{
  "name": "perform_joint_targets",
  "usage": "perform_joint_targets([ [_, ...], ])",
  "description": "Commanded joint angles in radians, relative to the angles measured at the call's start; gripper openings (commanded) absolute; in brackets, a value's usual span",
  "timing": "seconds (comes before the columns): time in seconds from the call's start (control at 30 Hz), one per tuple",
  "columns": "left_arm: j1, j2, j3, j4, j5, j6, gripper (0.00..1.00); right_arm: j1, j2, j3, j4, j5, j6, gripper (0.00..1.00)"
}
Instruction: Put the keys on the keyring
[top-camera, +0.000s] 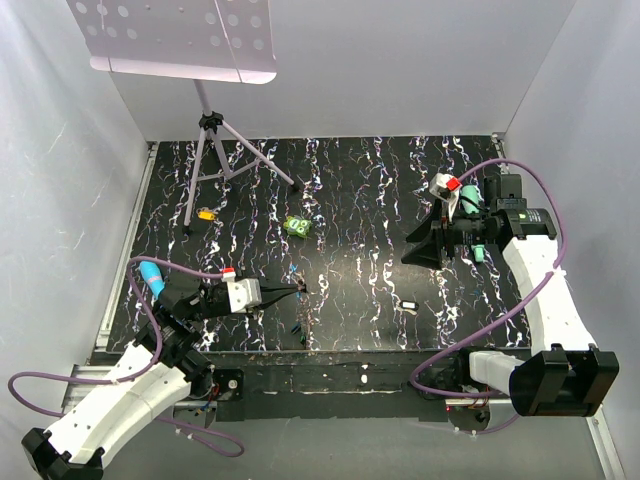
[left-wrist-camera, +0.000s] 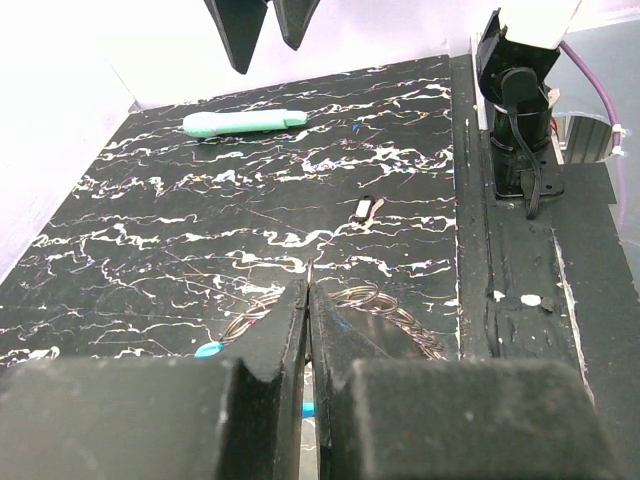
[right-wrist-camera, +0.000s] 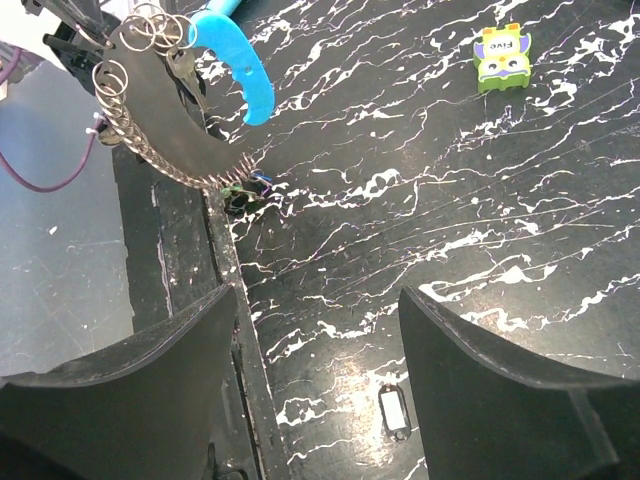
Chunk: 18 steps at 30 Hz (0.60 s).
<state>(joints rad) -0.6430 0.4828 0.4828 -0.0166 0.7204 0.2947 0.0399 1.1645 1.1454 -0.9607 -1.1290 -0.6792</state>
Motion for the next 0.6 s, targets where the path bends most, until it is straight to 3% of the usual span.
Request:
perform_joint_targets([
  [0.0,0.009,-0.004,0.011,0.033,-0.006,0.003,0.0,-0.012,-0.022,-0.024,0.053,-0.018,0.046,0.74],
  [0.57,0.028,0.011,0.016,0.032,0.005,0.0,0.0,-0.028,-0.006,-0.072,0.111,0.005,0.099,0.75],
])
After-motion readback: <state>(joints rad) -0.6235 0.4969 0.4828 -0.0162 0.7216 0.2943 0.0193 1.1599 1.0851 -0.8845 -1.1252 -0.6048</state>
